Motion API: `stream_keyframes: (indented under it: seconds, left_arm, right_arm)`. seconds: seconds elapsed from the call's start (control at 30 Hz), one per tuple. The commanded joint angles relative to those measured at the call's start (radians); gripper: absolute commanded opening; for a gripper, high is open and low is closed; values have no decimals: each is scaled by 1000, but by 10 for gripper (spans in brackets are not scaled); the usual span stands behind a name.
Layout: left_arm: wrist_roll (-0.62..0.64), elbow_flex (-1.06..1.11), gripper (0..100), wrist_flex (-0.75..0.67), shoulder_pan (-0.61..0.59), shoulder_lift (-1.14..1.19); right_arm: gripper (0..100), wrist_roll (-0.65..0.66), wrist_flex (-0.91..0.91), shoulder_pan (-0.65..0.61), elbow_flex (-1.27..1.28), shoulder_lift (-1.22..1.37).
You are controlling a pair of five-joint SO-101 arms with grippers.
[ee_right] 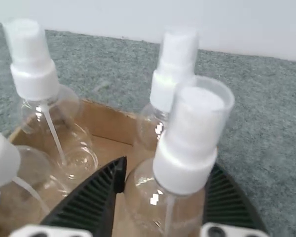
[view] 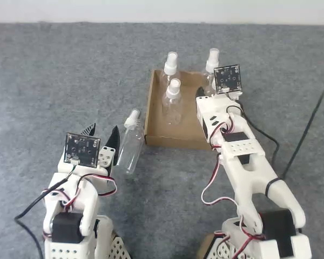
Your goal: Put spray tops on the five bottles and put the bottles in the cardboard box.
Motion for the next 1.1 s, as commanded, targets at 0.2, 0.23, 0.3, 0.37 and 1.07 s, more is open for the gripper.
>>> stream_keyframes:
  seconds: [0.2, 0.23, 0.3, 0.37, 1.07]
  left_arm:
    - [-9, -5, 163, -28, -2, -8]
    - [-9, -5, 163, -28, -2, -8]
    - [-9, -5, 163, -28, -2, -8]
    - [-9, -5, 163, -28, -2, -8]
    - [-9, -4, 163, -28, -2, -8]
  right_arm:
    - [318, 20, 12, -31, -9, -62]
    - [319, 20, 12, -38, -9, -62]
    - [319, 20, 12, -44, -8, -64]
    - [319, 20, 12, -44, -8, -71]
    - [319, 21, 323, -38, -187, -302]
